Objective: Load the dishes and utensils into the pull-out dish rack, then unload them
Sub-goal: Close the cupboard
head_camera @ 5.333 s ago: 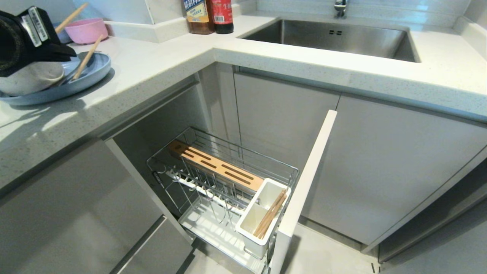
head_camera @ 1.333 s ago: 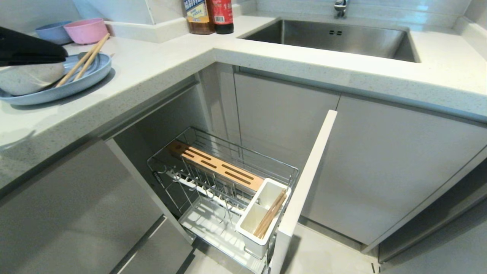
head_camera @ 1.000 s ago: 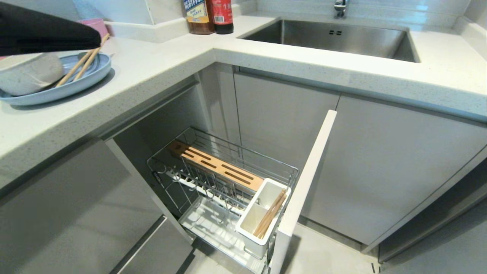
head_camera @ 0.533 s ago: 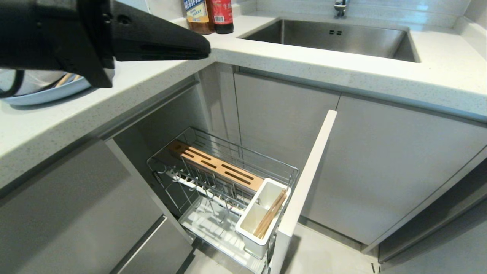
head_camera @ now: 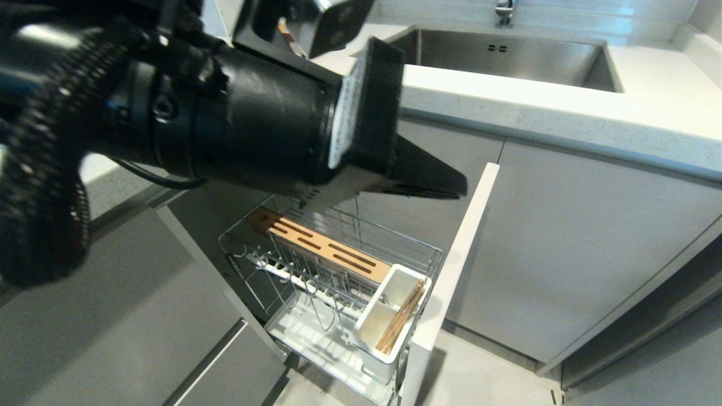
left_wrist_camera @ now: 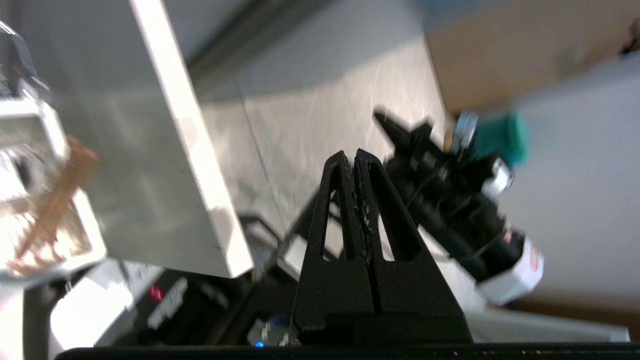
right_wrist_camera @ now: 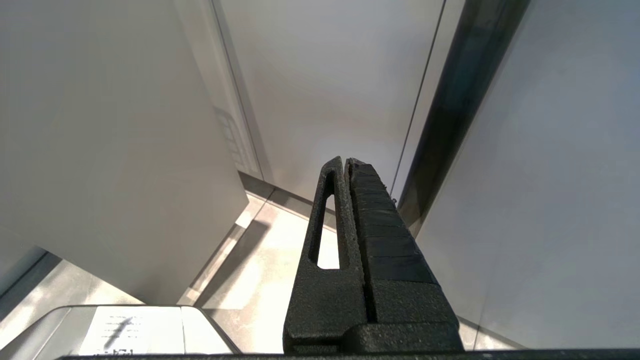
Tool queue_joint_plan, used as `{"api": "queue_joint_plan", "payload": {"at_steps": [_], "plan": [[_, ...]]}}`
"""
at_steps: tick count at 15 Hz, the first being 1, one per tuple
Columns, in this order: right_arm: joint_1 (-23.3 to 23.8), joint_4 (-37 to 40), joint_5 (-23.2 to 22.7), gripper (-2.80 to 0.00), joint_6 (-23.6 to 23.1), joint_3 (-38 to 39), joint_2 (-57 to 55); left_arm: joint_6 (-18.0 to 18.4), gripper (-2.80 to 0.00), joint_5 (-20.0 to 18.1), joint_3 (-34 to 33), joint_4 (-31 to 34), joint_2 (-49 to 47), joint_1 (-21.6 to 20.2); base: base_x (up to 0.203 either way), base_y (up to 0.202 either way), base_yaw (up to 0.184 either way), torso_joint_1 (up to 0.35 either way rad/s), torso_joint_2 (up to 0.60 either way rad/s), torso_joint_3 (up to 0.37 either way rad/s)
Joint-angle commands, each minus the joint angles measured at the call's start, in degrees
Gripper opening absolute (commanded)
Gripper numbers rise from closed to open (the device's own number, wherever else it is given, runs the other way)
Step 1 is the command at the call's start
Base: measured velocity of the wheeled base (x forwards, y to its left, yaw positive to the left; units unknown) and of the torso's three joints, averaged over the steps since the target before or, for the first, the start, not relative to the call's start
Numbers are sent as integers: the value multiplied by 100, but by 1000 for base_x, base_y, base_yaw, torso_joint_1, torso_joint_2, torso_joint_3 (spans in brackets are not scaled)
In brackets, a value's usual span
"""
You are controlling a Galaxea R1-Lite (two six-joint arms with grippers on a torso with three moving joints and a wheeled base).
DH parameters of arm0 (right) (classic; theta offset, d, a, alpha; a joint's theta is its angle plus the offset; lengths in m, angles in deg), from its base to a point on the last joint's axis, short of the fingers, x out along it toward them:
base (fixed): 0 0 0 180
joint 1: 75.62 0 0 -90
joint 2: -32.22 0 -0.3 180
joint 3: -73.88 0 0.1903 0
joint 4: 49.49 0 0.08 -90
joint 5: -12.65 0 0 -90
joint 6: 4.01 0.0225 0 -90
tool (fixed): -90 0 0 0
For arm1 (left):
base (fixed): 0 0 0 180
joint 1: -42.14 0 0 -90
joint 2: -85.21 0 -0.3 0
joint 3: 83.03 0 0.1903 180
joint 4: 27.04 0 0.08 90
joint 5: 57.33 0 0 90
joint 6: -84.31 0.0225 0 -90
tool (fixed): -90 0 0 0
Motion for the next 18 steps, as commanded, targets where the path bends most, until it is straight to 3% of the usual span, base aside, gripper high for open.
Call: {"api": "queue_joint_plan", "payload": {"at_steps": [1, 4, 7, 9, 18], "plan": [[0, -4, 0, -280, 0, 9, -5, -23, -280, 23, 38, 64, -428, 209, 0, 0, 0, 0, 0, 0], [0, 0, 0, -280, 0, 9, -5, -20, -280, 234, 125, 209, -927, 365, 0, 0, 0, 0, 0, 0], [0, -4, 0, -280, 0, 6, -5, -11, -280, 1085, 233, 267, -1293, 436, 0, 0, 0, 0, 0, 0], [0, 0, 0, -280, 0, 1, -5, -3, -280, 1361, 274, 273, -1418, 439, 0, 0, 0, 0, 0, 0], [0, -4, 0, -280, 0, 9, -5, 25, -280, 2030, 313, 277, -1612, 483, 0, 0, 0, 0, 0, 0]]}}
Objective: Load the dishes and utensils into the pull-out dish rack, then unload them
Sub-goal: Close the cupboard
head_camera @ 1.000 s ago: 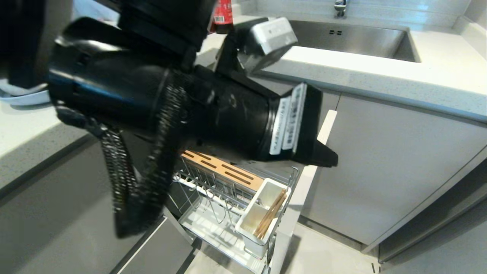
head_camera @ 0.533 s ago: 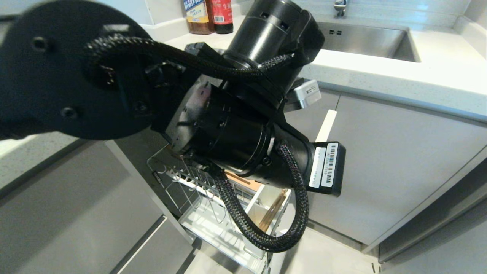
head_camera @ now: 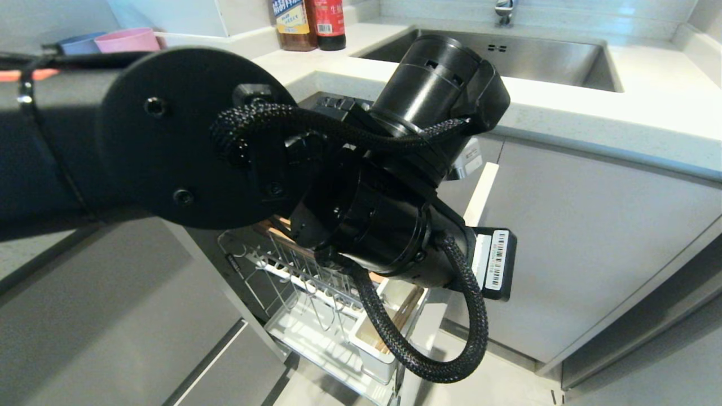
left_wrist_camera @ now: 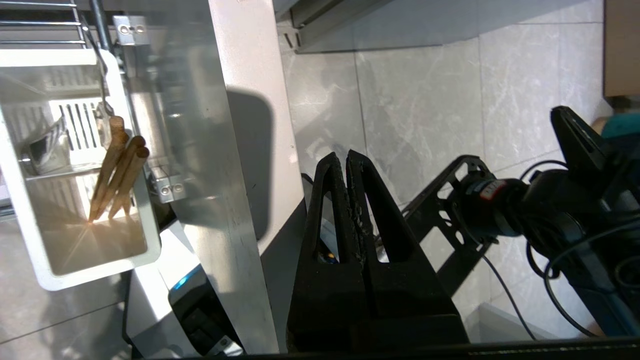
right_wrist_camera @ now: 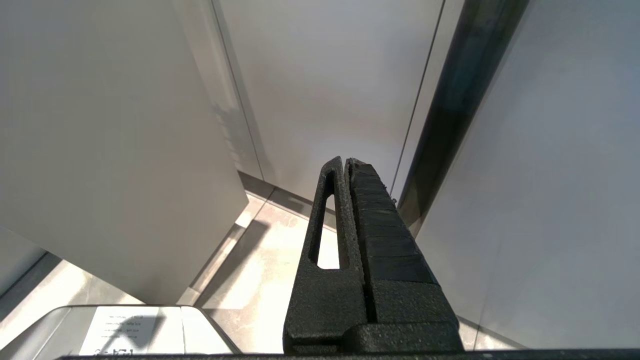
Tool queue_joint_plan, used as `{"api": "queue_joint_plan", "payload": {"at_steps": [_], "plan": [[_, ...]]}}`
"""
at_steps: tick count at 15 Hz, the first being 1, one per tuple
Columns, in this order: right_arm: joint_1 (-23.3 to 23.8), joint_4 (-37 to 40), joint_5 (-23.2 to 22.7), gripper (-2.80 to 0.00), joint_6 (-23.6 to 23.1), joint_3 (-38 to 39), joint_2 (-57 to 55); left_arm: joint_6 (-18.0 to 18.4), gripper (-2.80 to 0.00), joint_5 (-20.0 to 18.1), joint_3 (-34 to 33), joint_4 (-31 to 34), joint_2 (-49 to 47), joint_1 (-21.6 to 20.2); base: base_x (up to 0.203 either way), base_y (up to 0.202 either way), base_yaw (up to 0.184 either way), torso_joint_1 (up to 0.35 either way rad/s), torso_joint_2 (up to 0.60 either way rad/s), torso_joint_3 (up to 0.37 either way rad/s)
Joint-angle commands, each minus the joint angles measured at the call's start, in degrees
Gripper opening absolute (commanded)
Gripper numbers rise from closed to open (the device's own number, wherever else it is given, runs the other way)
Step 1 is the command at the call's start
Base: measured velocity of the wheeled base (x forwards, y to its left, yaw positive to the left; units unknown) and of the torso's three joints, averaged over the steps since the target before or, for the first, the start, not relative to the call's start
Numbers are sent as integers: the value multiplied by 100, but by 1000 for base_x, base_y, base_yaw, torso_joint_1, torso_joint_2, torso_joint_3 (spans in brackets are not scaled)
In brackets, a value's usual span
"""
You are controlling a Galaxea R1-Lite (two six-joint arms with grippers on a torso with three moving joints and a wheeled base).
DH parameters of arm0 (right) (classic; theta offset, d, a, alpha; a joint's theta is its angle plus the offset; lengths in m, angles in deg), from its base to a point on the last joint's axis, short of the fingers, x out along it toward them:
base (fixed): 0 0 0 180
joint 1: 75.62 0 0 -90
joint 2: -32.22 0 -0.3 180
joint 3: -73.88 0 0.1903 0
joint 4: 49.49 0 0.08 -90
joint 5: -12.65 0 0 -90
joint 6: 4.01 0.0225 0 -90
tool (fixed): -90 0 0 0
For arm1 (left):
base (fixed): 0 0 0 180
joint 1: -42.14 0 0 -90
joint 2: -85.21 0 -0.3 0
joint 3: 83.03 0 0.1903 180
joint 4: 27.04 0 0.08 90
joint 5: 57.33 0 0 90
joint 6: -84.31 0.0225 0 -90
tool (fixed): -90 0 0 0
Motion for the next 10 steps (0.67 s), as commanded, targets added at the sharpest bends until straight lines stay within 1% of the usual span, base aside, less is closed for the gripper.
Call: {"api": "queue_joint_plan", "payload": {"at_steps": [1, 4, 5, 7, 8, 10], "plan": [[0, 5, 0, -280, 0, 9, -5, -15, -280, 115, 3, 30, -15, -3, 0, 0, 0, 0, 0, 0], [0, -4, 0, -280, 0, 9, -5, -6, -280, 600, 3, 30, -14, -3, 0, 0, 0, 0, 0, 0], [0, -4, 0, -280, 0, 9, -5, -3, -280, 669, 3, 30, -10, -12, 0, 0, 0, 0, 0, 0], [0, 5, 0, -280, 0, 9, -5, 11, -280, 943, 3, 30, 48, -20, 0, 0, 0, 0, 0, 0], [0, 0, 0, -280, 0, 2, -5, 26, -280, 1056, 3, 30, 55, -25, 0, 0, 0, 0, 0, 0], [0, -4, 0, -280, 0, 9, -5, 120, -280, 1398, 0, 30, 65, -85, 0, 0, 0, 0, 0, 0]]}}
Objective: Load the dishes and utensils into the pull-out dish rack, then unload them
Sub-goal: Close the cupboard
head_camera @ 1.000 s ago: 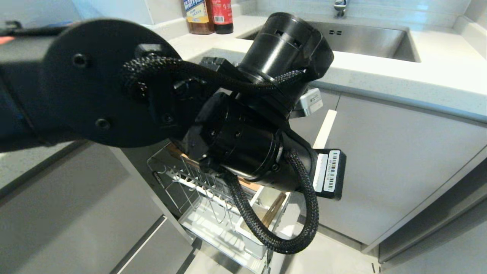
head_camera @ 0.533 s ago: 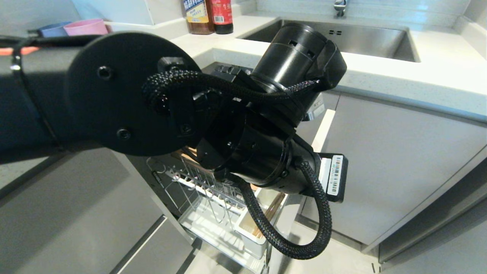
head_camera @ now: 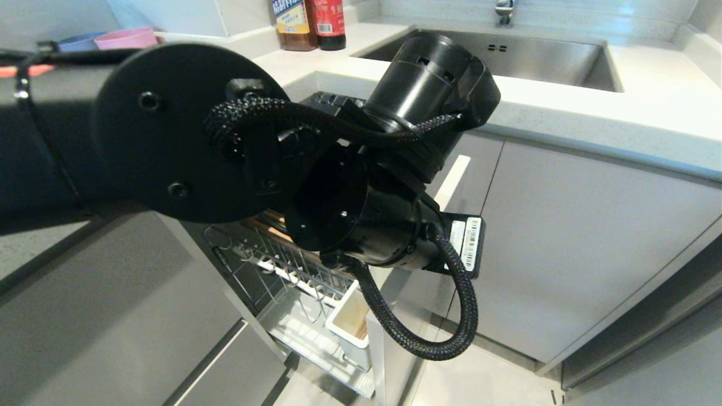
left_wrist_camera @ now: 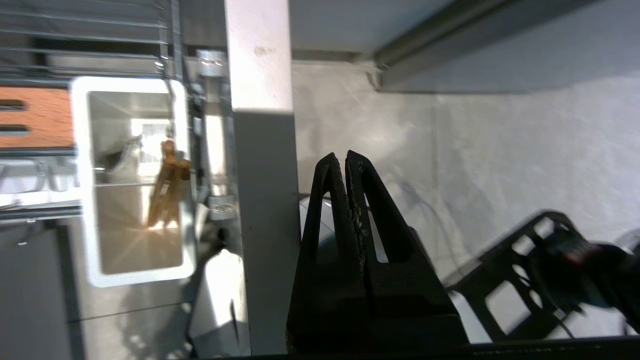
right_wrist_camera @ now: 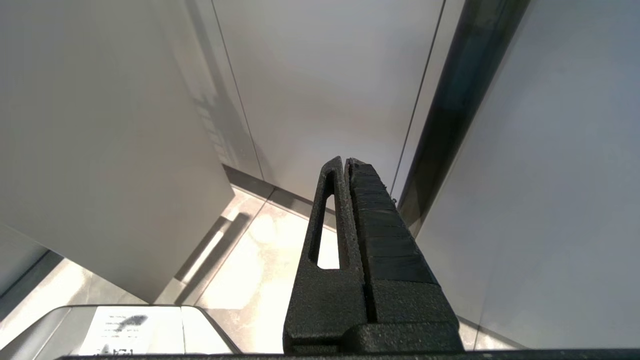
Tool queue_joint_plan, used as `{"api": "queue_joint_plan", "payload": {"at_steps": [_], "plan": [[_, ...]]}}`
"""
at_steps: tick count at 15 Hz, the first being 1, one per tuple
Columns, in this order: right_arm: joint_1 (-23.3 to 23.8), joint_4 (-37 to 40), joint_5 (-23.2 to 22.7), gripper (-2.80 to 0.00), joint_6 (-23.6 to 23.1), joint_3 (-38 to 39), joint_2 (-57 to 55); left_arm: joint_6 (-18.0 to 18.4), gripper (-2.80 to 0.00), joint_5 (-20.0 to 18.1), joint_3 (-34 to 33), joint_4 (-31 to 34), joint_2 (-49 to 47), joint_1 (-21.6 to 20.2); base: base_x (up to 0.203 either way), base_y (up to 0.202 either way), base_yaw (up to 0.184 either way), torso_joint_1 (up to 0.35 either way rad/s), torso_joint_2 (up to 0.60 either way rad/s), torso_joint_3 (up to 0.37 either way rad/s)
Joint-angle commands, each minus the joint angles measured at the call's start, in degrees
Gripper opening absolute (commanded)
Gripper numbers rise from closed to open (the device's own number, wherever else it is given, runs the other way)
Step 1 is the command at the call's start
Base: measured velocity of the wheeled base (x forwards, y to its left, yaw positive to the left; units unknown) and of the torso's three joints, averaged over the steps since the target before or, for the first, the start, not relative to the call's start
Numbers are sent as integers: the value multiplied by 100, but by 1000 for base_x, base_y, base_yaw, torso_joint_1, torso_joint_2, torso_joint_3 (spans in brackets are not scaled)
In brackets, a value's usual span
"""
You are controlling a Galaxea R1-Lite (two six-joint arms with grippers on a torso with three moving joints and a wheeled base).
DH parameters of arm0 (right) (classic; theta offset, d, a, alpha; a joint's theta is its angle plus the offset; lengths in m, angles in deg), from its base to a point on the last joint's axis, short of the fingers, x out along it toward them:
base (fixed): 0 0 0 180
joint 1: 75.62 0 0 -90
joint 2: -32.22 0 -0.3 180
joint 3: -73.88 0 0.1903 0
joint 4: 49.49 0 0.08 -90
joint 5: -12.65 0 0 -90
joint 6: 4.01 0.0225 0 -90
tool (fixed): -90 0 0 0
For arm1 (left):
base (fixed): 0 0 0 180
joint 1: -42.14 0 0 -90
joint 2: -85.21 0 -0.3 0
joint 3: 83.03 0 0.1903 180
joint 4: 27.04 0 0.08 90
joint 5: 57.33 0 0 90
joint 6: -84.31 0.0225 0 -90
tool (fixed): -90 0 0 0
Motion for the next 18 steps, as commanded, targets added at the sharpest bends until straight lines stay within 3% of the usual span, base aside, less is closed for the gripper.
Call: {"api": "queue_joint_plan", "payload": {"at_steps": [1, 7, 18], "plan": [[0, 4, 0, -280, 1, 9, -5, 8, -280, 181, 1, 11, 43, -81, 0, 0, 0, 0, 0, 0], [0, -4, 0, -280, 1, 9, -5, 439, -280, 858, -14, -15, 113, -675, 0, 0, 0, 0, 0, 0], [0, -4, 0, -280, 1, 9, -5, 1606, -280, 983, -54, -7, 432, -2509, 0, 0, 0, 0, 0, 0]]}}
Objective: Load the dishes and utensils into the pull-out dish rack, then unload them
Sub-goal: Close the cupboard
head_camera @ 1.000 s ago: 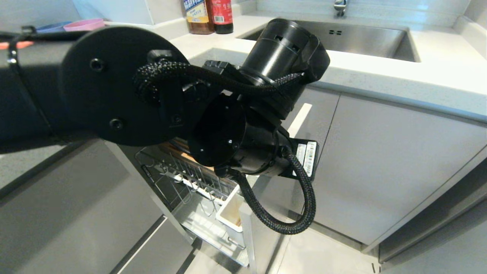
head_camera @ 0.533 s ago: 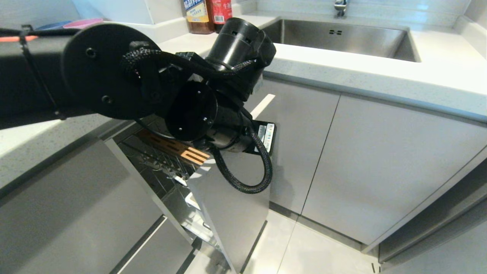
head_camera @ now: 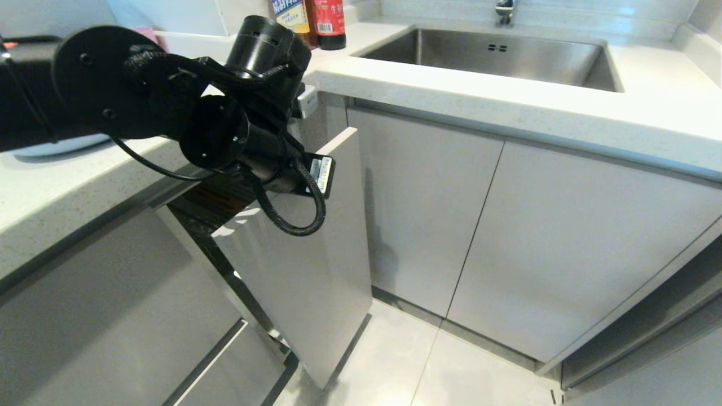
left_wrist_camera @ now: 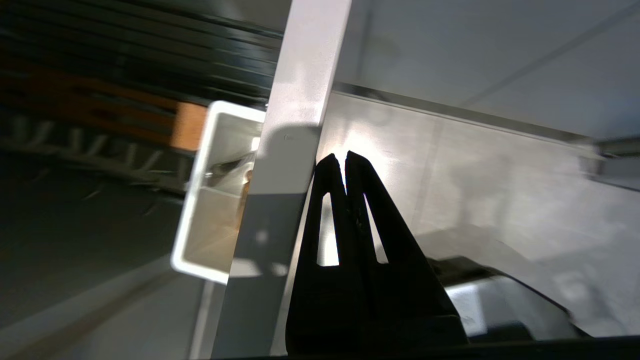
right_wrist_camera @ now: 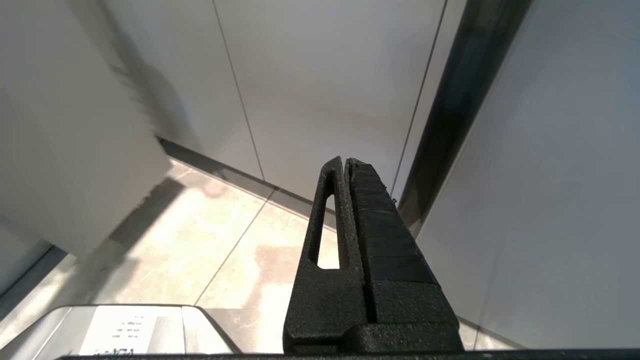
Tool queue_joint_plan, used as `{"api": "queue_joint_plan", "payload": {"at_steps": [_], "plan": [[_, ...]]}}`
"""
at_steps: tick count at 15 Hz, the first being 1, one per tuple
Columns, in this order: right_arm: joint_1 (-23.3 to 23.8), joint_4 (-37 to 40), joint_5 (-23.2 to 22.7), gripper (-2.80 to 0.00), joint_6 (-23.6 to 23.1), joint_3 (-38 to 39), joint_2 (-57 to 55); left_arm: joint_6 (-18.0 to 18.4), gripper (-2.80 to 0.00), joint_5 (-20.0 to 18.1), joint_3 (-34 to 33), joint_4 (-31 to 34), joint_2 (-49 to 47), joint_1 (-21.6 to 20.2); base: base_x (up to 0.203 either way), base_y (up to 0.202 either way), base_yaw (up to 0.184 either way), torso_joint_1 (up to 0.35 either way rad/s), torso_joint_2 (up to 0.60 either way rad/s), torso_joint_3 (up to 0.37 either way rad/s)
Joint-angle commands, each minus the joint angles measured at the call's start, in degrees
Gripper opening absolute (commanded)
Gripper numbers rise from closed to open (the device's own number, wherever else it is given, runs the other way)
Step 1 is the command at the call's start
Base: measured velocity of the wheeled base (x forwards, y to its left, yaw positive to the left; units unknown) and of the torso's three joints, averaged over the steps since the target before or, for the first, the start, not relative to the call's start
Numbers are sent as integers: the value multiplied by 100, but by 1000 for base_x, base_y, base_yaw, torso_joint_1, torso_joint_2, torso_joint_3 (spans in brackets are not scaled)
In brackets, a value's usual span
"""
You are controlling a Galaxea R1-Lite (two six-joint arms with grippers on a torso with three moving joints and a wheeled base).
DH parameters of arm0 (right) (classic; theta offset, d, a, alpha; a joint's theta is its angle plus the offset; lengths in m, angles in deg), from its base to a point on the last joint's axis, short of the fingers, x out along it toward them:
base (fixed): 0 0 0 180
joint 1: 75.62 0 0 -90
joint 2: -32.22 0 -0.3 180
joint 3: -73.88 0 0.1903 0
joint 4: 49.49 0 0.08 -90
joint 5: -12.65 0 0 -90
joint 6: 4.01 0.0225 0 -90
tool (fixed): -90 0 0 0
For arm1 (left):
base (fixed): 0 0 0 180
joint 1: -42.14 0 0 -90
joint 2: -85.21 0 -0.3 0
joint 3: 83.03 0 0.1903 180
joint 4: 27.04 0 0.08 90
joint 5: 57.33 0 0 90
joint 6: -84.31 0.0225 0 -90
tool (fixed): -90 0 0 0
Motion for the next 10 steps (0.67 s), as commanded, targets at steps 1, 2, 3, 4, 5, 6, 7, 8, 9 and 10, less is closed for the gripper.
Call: {"api": "queue_joint_plan", "payload": {"at_steps": [1, 2, 3, 4, 5, 6, 7, 8, 9, 10], "plan": [[-5, -1, 0, -280, 0, 9, -5, 40, -280, 107, -14, 19, 72, -184, 0, 0, 0, 0, 0, 0], [-5, -1, 0, -280, 0, 9, -5, 102, -280, 177, -41, 19, 85, -285, 0, 0, 0, 0, 0, 0], [-5, -1, 0, -280, 0, 9, -5, 214, -280, 348, -105, 16, 117, -406, 0, 0, 0, 0, 0, 0], [-5, -1, 0, -280, 0, 9, -5, 305, -280, 500, -172, 18, 137, -511, 0, 0, 0, 0, 0, 0], [-5, -1, 0, -280, 0, 9, -5, 413, -280, 647, -246, 19, 170, -571, 0, 0, 0, 0, 0, 0], [-5, 7, 0, -280, 0, 7, -5, 448, -280, 675, -274, 19, 238, -577, 0, 0, 0, 0, 0, 0], [-5, 1, 0, -280, 0, 8, -5, 453, -280, 694, -286, 19, 232, -571, 0, 0, 0, 0, 0, 0], [-5, -1, 0, -280, 0, 9, -5, 453, -280, 696, -295, 19, 231, -557, 0, 0, 0, 0, 0, 0], [-5, 6, 0, -280, 0, 9, -5, 453, -280, 696, -295, 19, 222, -545, 0, 0, 0, 0, 0, 0], [-5, -1, 0, -280, 0, 8, -5, 453, -280, 696, -297, 21, 223, -506, 0, 0, 0, 0, 0, 0]]}}
